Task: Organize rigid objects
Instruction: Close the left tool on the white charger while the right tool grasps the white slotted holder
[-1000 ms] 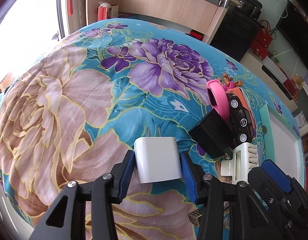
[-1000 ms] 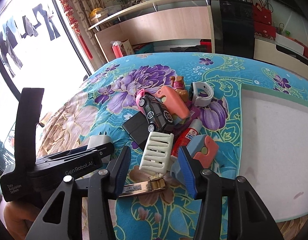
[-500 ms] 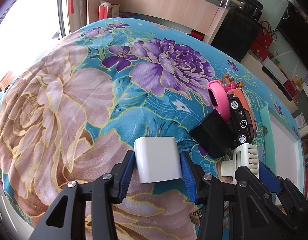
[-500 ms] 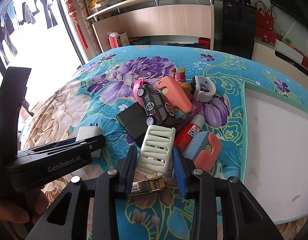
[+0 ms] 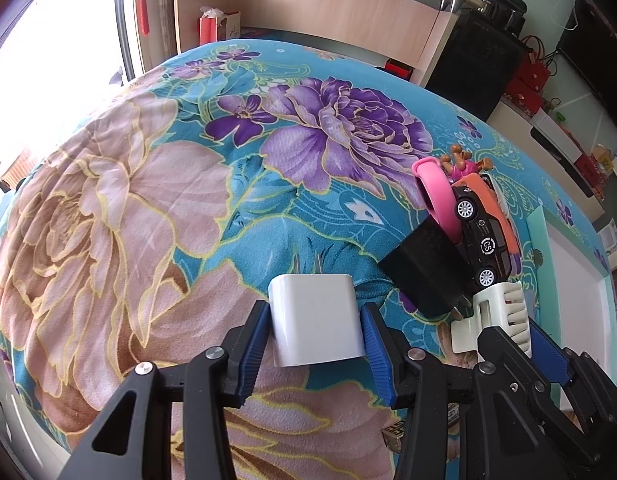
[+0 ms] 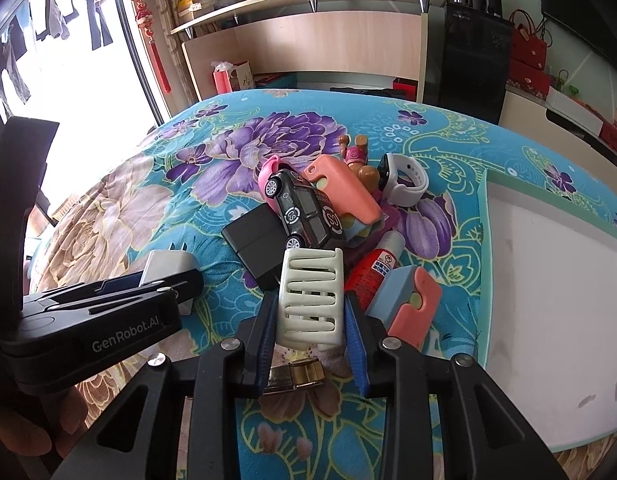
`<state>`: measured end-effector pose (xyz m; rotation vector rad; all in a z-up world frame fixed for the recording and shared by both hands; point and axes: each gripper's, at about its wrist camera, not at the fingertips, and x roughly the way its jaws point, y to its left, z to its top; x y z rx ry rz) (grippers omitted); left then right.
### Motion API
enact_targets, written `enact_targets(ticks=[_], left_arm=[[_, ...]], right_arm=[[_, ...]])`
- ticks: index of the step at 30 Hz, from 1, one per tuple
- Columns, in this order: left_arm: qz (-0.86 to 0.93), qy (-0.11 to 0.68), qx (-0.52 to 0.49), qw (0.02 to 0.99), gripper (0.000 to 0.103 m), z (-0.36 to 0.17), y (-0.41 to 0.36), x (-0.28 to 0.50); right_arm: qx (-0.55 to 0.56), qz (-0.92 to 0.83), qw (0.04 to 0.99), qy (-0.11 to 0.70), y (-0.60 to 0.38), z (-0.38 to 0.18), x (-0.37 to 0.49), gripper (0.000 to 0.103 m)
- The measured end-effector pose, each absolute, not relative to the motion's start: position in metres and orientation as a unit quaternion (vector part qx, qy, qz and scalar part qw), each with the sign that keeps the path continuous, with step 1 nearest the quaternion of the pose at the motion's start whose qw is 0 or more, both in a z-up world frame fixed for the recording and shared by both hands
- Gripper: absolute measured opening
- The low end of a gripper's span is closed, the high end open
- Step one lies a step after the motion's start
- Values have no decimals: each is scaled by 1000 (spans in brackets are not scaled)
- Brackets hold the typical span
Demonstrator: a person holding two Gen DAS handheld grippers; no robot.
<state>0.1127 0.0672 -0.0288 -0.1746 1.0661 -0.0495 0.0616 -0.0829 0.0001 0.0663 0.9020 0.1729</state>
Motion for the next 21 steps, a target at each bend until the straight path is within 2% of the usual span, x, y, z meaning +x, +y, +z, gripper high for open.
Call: enact_targets(ticks=[14,17,18,19,21], left_arm=[[-14,483,-77,872,48,-15,68,109],[-14,473,-78,877,45,-10,68,108],[-12,470,-76,879,35,-8,67,107],[-15,469,-77,880,30,-7,67,107],[-18,468,-76,880,30,-6,65,106]], right_arm=[[74,105,912,390,-95,26,51,33],[88,107,917,374,-101,35,47,33],[91,106,919,368,-103,38,46,33],[93,104,922,362,-105,41,45,33],[98,100,924,355,-110,44,44,33]])
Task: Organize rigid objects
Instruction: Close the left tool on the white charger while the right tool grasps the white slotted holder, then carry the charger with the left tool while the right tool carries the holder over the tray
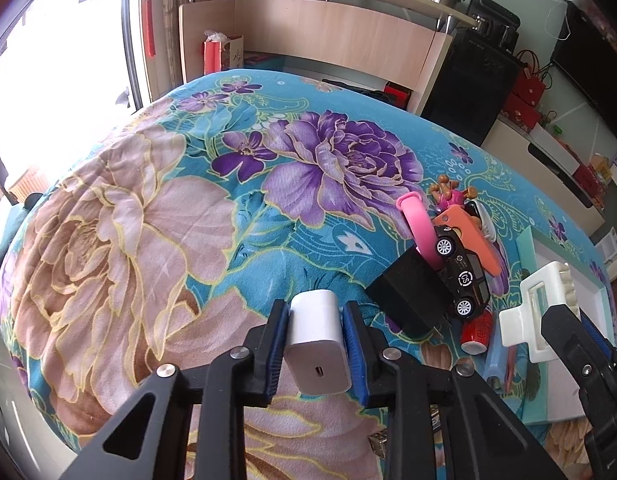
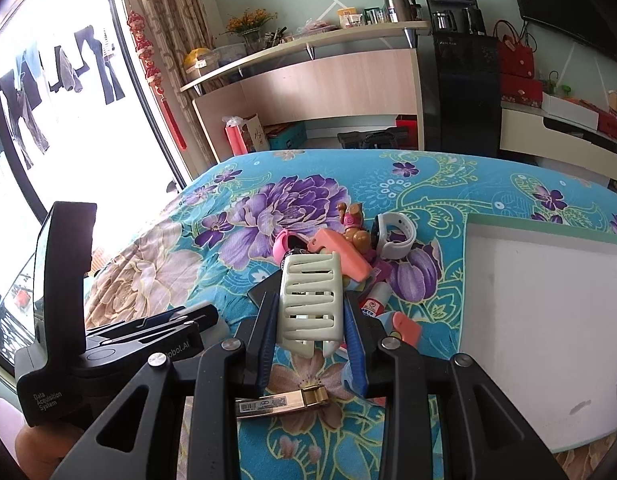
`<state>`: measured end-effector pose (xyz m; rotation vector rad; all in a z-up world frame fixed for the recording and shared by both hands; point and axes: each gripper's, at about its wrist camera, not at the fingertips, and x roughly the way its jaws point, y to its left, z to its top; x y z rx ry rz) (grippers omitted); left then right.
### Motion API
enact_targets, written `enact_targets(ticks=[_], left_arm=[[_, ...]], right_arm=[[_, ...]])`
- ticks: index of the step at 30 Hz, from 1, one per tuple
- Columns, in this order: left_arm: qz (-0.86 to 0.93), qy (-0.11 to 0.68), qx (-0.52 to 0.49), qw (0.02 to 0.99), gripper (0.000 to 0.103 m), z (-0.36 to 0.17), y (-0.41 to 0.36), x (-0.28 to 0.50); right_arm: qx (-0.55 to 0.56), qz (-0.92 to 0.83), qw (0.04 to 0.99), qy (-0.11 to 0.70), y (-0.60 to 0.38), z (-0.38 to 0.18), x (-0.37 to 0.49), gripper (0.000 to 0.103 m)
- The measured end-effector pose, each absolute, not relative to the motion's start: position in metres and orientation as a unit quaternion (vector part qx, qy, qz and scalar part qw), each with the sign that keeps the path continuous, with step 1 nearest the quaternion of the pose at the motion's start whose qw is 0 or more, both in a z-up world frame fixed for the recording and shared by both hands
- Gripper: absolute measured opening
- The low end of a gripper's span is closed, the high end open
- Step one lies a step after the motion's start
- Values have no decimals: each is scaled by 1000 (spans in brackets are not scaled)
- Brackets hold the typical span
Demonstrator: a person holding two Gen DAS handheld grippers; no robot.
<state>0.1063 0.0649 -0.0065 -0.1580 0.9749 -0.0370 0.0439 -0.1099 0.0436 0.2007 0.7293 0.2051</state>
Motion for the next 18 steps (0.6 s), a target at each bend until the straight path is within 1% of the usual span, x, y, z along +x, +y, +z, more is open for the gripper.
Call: enact_targets(ticks=[13,18], left_arm=[[-22,464,-56,884,30,-6,53,105],[-28,455,-46,889,30,5,47,102]], right_arm=[[133,73,926,345,-144,45,41,33],[142,66,927,340,-153,47,39,33]])
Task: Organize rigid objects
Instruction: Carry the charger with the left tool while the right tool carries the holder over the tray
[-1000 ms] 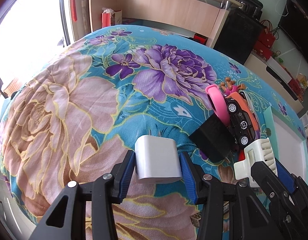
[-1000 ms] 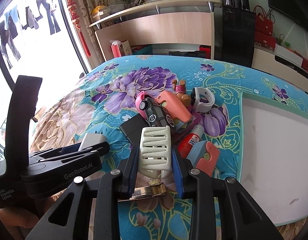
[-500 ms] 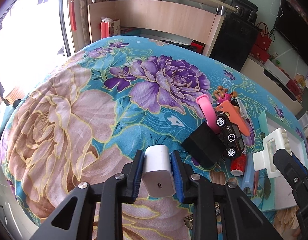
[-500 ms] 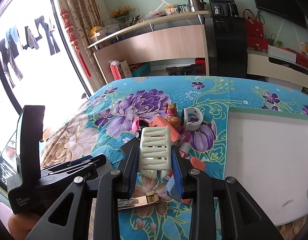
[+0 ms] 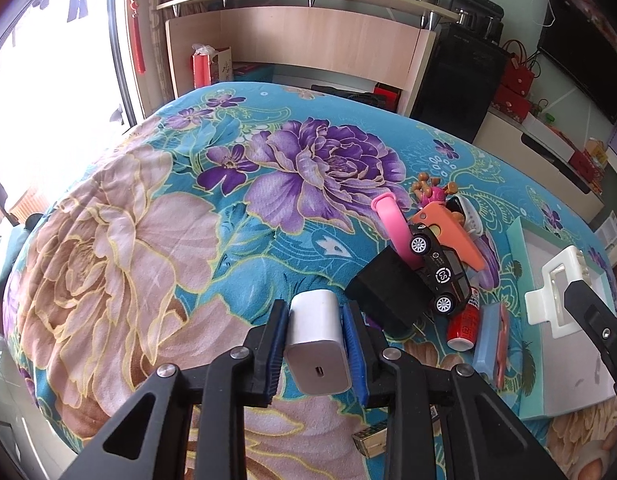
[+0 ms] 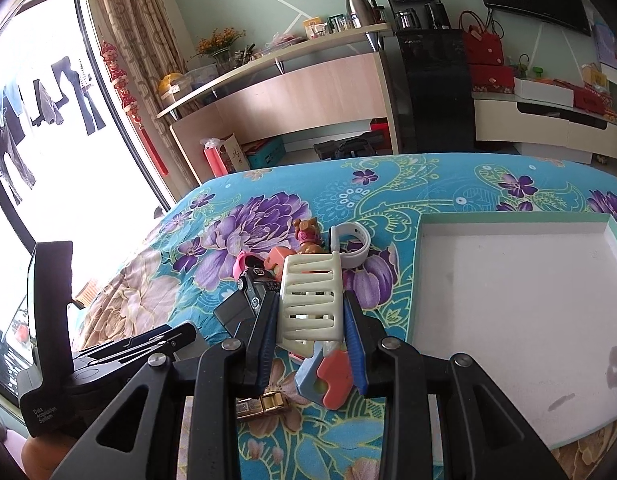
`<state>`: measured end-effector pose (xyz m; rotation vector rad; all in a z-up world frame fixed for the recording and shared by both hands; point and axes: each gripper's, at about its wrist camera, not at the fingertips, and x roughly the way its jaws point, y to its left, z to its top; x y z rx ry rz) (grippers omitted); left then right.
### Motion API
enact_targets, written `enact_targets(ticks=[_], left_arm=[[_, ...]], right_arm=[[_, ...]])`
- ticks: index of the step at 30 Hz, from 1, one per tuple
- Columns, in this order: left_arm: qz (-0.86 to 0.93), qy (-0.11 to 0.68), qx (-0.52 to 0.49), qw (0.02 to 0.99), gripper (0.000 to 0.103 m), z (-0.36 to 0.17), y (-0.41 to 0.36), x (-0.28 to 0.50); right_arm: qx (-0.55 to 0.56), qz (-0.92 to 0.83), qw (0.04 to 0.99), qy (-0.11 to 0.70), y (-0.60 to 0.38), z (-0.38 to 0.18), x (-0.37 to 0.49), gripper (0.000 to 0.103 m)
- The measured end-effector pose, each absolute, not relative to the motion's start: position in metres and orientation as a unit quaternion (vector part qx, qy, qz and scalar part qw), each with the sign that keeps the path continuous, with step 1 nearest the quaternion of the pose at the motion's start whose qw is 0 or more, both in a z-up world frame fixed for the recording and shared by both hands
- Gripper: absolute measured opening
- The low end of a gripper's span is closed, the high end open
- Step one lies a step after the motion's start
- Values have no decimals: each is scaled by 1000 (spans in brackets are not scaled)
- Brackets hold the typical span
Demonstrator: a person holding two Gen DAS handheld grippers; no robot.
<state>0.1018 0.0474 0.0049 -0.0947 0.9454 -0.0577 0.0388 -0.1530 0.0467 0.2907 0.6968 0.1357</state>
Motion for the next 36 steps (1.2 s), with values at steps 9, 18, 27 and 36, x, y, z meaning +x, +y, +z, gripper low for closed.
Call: enact_targets(ticks=[9,18,27,36], left_arm=[[-71,411,1,909,30,54,7,100],[-177,392,63,901,30,71,-95,101],[-235,398,104,880,30,57,-173,103],[-246,418,118,867,30,25,-208,112]], right_arm=[[166,-29,937,306,-218,56,24,33],[145,-195,919,310,-293,44,3,33],[145,-251,901,322,-320,31,-4,33],[165,-266,887,339,-339,18,-8,33]])
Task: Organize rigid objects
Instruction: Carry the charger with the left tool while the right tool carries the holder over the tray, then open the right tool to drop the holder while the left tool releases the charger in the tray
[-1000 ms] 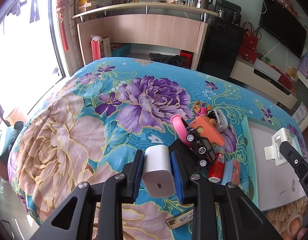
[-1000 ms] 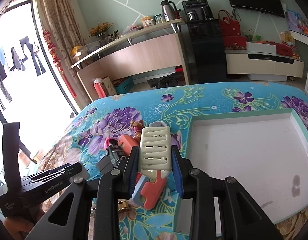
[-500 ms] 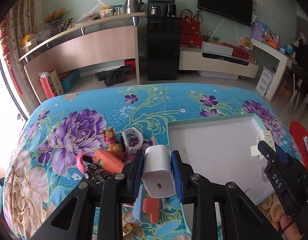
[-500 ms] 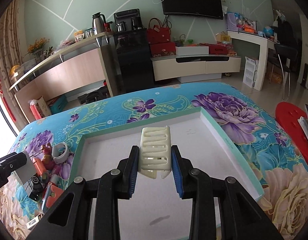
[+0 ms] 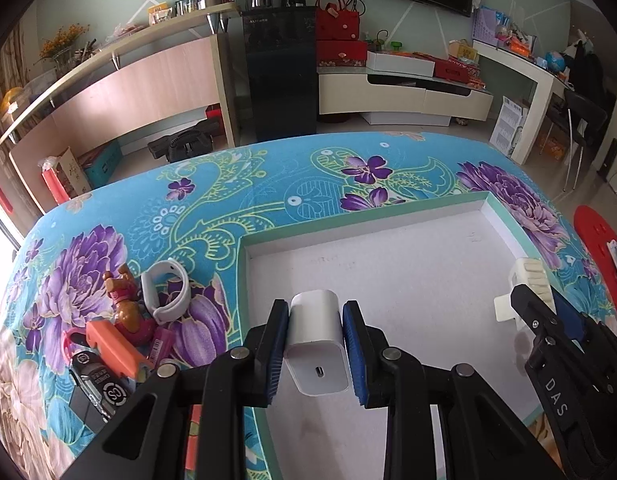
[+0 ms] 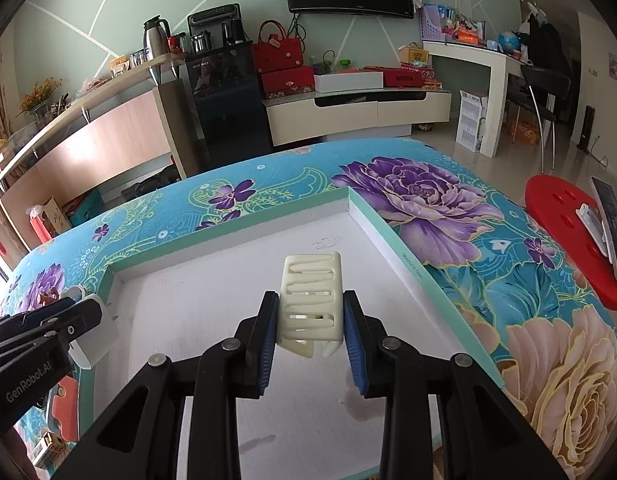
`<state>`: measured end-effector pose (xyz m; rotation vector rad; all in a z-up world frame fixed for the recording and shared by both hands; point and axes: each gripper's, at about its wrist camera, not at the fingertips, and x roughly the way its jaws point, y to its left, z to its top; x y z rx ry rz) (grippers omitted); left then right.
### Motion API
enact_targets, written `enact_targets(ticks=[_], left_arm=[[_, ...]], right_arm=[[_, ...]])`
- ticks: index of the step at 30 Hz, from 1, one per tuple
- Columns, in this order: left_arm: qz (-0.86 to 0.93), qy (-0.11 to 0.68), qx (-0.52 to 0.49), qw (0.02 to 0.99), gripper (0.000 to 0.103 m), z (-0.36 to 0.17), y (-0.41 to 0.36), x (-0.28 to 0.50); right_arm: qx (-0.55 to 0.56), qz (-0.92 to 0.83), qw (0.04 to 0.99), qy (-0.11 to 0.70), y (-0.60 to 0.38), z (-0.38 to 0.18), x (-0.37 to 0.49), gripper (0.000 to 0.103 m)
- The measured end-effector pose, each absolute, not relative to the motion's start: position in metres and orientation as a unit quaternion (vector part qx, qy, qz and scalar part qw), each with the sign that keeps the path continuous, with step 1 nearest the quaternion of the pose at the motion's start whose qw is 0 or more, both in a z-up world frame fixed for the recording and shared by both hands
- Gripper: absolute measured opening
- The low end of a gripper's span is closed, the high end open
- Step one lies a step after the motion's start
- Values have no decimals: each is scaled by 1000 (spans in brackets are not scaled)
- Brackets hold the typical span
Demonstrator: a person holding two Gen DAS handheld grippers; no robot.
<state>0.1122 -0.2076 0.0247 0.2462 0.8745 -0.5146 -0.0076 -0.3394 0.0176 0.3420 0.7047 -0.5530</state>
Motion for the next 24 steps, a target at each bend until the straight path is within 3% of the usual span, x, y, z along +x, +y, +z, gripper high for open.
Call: enact_targets(ticks=[24], left_arm=[[-234,421,156,863,30,2,-236,111]], right_arm=[[176,-255,879,363,-344,4,-3,33]])
